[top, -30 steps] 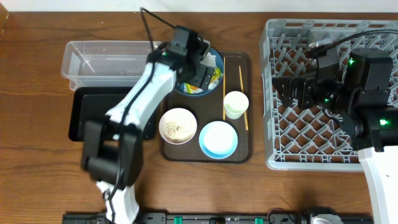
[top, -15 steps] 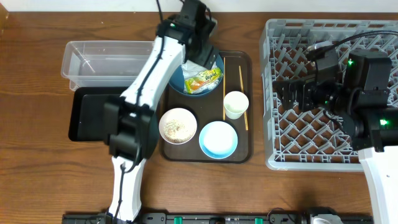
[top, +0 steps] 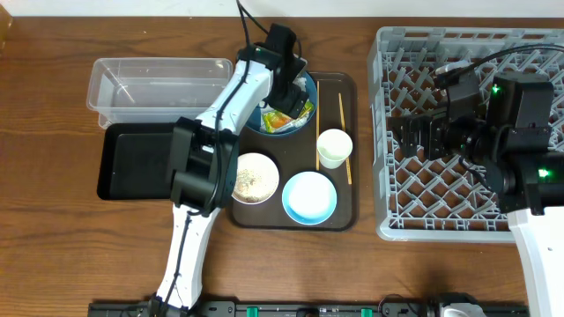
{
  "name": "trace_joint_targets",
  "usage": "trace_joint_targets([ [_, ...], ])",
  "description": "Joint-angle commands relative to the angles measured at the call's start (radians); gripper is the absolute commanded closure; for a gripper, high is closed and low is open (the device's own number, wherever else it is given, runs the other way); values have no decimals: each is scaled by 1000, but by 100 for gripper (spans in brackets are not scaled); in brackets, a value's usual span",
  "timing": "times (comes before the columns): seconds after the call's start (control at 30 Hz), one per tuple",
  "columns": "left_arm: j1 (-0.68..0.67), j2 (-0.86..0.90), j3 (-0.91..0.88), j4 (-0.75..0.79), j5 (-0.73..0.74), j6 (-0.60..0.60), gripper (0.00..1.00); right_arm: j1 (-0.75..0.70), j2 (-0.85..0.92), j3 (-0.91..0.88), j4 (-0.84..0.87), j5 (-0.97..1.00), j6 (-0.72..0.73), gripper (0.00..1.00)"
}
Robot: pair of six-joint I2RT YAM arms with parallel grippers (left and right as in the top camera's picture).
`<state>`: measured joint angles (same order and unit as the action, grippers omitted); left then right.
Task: Sort waste into correct bins and load items into the dishwasher rack
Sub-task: 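Grasp the tissue and wrapper with the left gripper and lift, then drop the tissue and wrapper into the clear plastic bin, left gripper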
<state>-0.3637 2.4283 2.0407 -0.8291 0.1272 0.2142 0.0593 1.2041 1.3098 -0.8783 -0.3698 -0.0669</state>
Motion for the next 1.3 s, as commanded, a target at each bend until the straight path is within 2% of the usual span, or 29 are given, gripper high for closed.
trace_joint_targets([
  [0.0, 4, 37, 5, 0, -8, 14, 16, 0, 3, 20, -3, 1, -18, 1],
  [0.03, 4, 37, 5, 3, -8, 14, 26, 0, 3, 19, -3, 3, -18, 1],
  [0.1, 4, 37, 5, 7, -8, 14, 54, 0, 3, 19, -3, 3, -18, 1],
  [0.2, 4, 37, 5, 7, -8, 14, 80, 0, 3, 19, -2, 3, -18, 1],
  [0.27, 4, 35, 5, 6, -8, 13, 92, 0, 3, 20, -1, 3, -18, 1],
  [0.43, 5, -26, 15, 6, -8, -57, 94, 0, 3, 19, 4, 3, -18, 1],
  [0.6, 18, -176, 33, 4, -9, -151, 94, 0, 3, 20, 13, 3, -18, 1],
  [0.87, 134, -428, 32, -108, -71, -292, 94, 0, 3, 20, 14, 3, -18, 1],
  [1.07, 284, -439, 16, -214, -183, -469, 94, 0, 3, 20, 14, 3, -17, 1],
  [1.27, 401, -362, -40, -135, -184, -650, 94, 0, 3, 20, 14, 3, -17, 1],
])
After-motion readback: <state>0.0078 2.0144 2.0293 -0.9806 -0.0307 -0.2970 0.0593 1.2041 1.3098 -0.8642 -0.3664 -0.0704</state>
